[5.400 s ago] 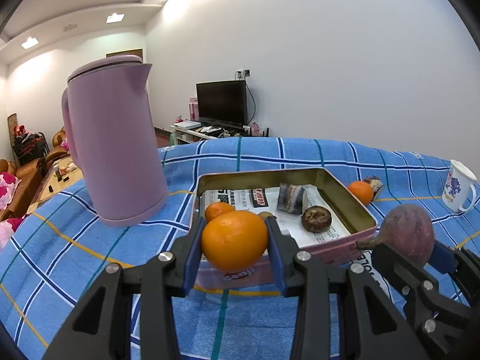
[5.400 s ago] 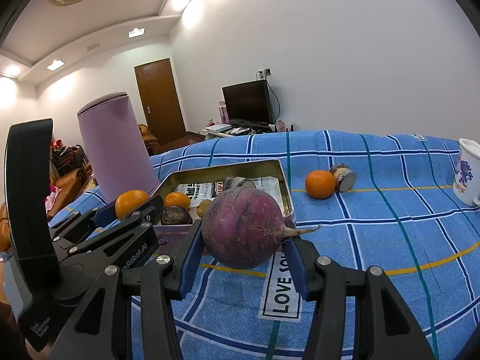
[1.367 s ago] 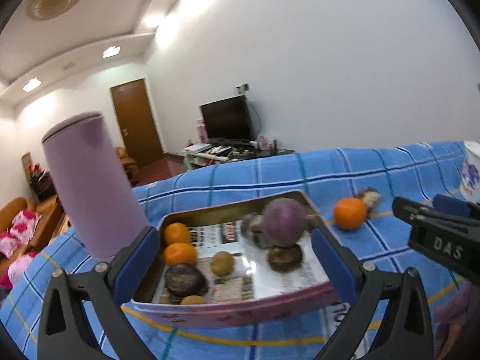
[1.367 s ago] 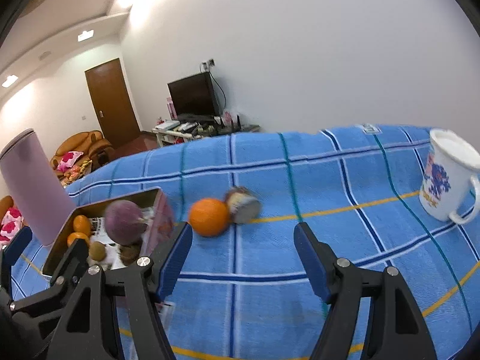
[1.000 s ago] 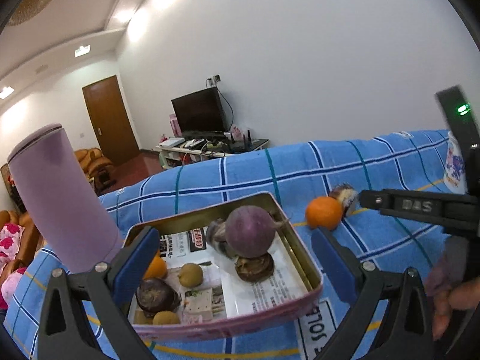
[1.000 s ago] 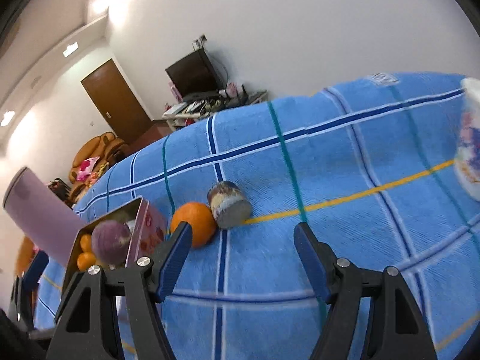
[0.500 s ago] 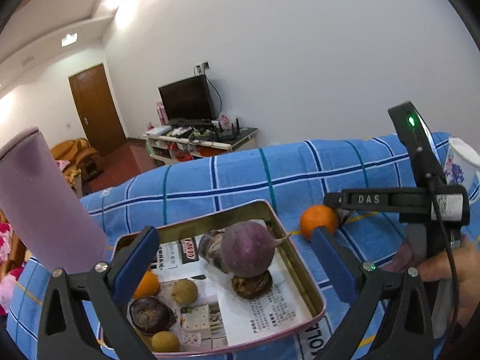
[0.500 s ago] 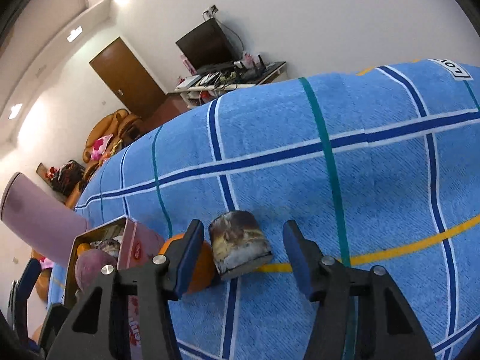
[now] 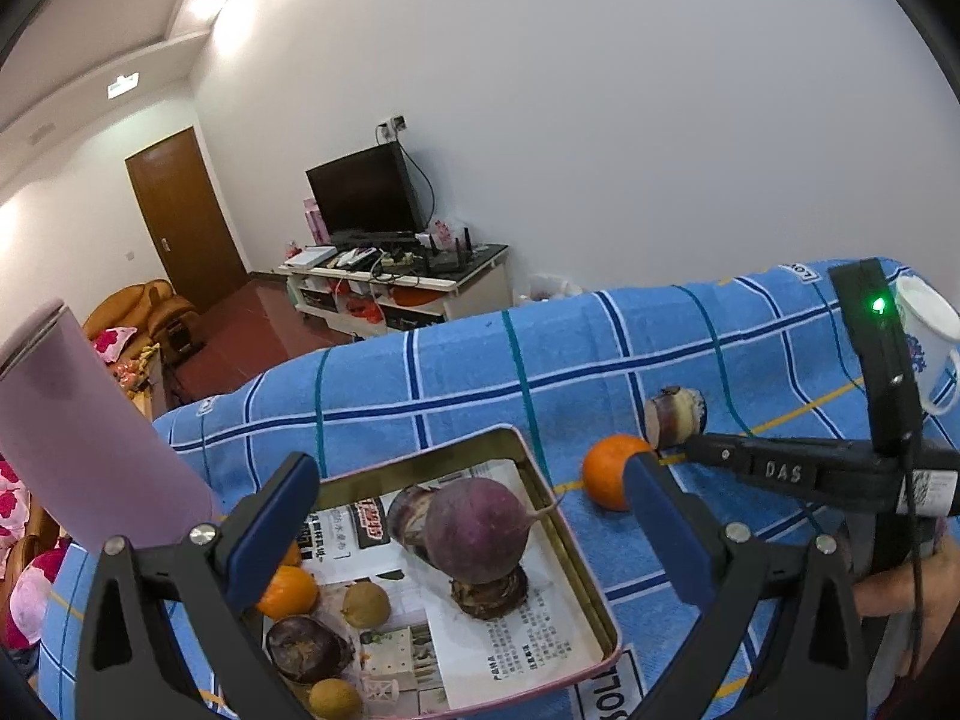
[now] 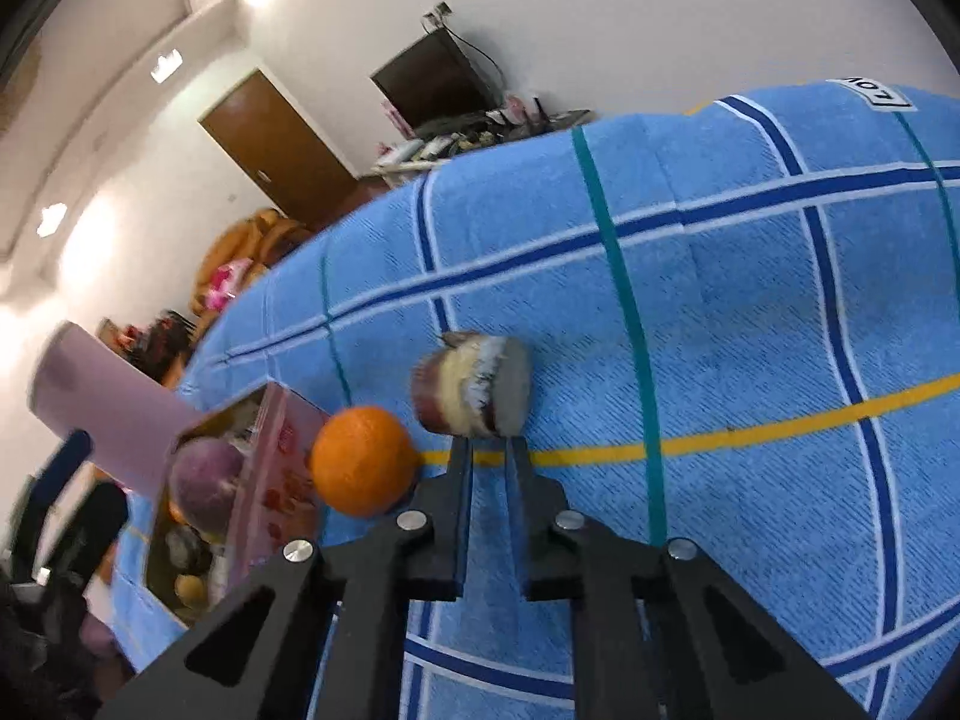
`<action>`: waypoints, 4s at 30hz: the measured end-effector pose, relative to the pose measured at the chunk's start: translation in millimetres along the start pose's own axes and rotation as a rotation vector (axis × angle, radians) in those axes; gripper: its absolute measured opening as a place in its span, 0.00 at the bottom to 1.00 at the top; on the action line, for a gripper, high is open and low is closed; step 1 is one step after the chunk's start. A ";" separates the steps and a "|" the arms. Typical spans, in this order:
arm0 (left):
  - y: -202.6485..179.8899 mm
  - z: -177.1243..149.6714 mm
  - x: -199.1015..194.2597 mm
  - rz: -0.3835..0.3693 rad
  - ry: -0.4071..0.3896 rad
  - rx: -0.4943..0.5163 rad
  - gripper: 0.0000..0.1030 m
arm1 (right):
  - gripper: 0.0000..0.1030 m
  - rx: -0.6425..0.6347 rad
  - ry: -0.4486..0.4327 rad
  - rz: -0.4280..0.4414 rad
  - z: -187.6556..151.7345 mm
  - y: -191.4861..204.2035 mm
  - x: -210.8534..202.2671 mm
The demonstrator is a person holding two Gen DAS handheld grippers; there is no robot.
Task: Organize fruits
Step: 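Grasp the small round can with beige lid using the right gripper, then grasp the orange with the left gripper while the right gripper holds the can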
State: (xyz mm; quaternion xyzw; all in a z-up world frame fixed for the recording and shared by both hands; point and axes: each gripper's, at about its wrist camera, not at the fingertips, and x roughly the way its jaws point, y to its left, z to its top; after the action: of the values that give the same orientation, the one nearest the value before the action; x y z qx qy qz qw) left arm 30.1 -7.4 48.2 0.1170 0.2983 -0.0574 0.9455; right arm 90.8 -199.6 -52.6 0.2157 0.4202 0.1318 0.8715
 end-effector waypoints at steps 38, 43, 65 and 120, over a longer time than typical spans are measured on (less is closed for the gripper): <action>57.5 -20.1 6.2 -0.068 0.018 -0.171 1.00 | 0.59 -0.175 -0.058 -0.294 27.2 33.6 13.2; 59.3 -19.3 3.2 -0.081 0.009 -0.177 1.00 | 0.59 -0.233 -0.002 -0.319 31.1 31.3 26.4; -88.8 16.7 45.9 -0.053 0.142 0.030 0.88 | 0.42 -0.134 -0.196 -0.289 -39.1 -20.2 -92.7; -129.0 -8.8 74.3 -0.165 0.242 -0.200 0.38 | 0.42 -0.073 -0.342 -0.306 -53.2 -55.2 -149.7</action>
State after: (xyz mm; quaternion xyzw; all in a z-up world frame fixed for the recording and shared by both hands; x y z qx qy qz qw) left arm 62.9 -132.7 -25.8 0.0036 0.4229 -0.0903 0.9017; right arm -40.2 -295.2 -7.8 0.1369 0.2893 -0.0255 0.9470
